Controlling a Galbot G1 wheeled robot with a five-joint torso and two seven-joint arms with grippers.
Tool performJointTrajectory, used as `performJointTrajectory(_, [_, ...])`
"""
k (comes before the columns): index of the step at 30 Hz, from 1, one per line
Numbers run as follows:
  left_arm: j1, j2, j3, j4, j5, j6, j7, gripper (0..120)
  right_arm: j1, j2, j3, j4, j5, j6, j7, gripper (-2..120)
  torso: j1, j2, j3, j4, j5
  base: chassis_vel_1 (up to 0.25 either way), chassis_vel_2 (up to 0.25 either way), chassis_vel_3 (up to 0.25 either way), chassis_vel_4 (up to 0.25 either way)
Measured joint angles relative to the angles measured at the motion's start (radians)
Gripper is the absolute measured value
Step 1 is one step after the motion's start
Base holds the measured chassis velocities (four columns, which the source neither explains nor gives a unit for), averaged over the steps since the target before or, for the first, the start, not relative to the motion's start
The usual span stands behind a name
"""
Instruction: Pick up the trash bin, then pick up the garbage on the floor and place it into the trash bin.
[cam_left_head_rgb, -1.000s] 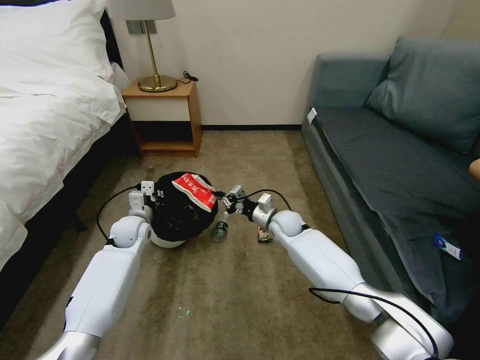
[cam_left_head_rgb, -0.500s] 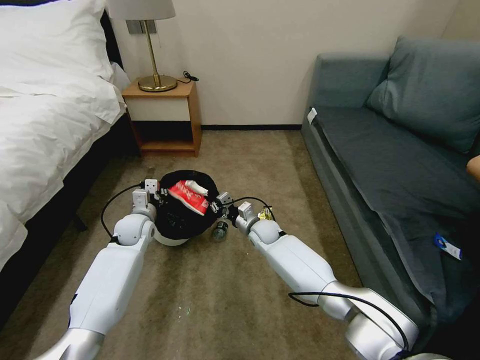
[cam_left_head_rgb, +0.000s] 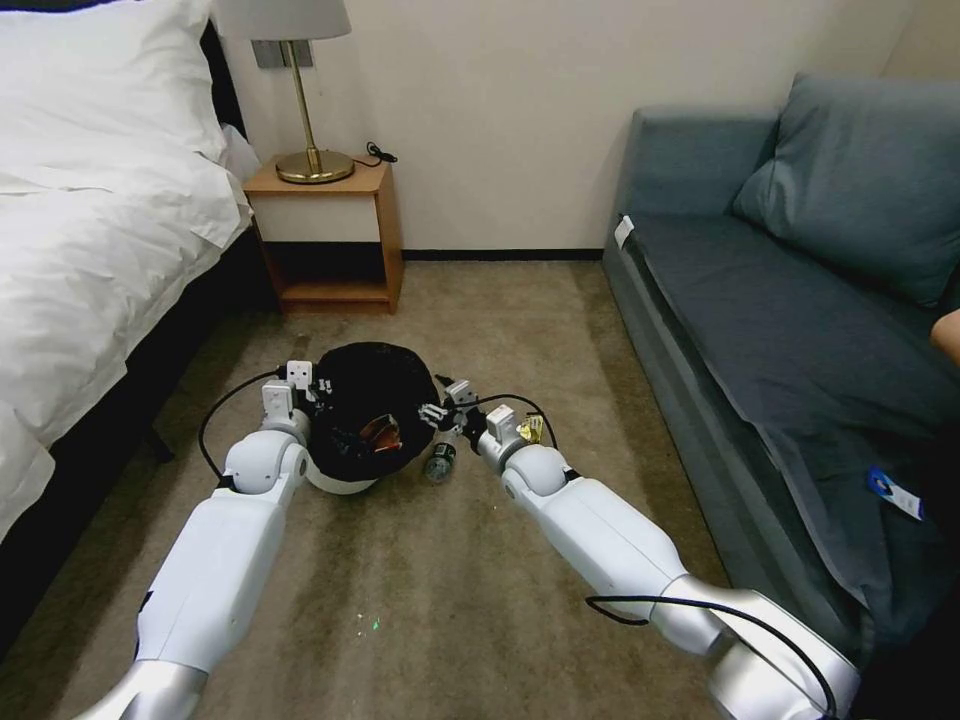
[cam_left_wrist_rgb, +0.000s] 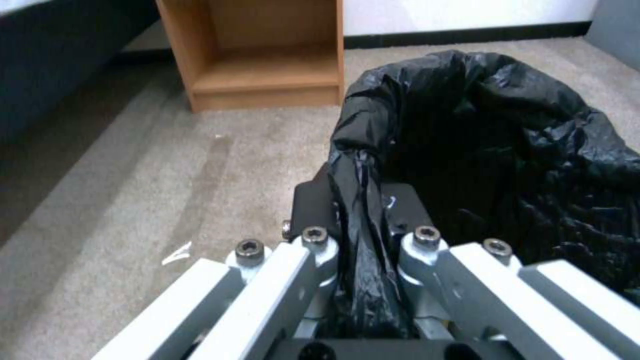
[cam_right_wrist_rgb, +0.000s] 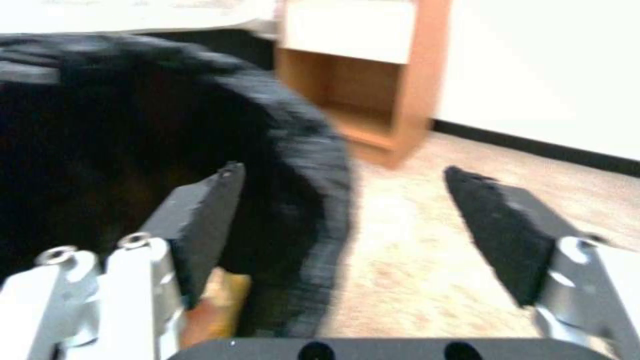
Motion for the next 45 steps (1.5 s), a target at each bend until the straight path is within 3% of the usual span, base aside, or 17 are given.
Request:
performJointTrajectory(4, [0.003, 0.01, -0.006, -0.011, -0.006, 0.001, -0.004, 6, -0.016, -0.027, 0.013, 0.055, 0.039, -0.051, 0.081, 96, 0.0, 0.0, 0.0, 0.0, -0.0002, 0.0, 0.0, 0.0, 0.0])
performJointTrajectory(8, [0.005, 0.025, -0.014, -0.027, -0.018, 0.003, -0.013, 6, -0.044, -0.068, 0.026, 0.117, 0.082, -0.107, 0.126, 100, 0.0, 0.0, 0.0, 0.0, -0.0001, 0.0, 0.0, 0.0, 0.0])
performJointTrajectory(17, [0.039, 0.049, -0.038, -0.066, -0.028, 0.003, -0.016, 6, -0.12, -0.165, 0.061, 0.146, 0.062, -0.1, 0.107, 100, 0.0, 0.0, 0.0, -0.0001, -0.0002, 0.0, 0.0, 0.0, 0.0])
performJointTrajectory(45, [0.142, 0.091, -0.09, -0.147, -0.043, -0.005, -0.018, 6, -0.178, -0.204, 0.151, 0.044, 0.05, -0.077, 0.032, 100, 0.0, 0.0, 0.0, 0.0001, -0.0003, 0.0, 0.0, 0.0, 0.0])
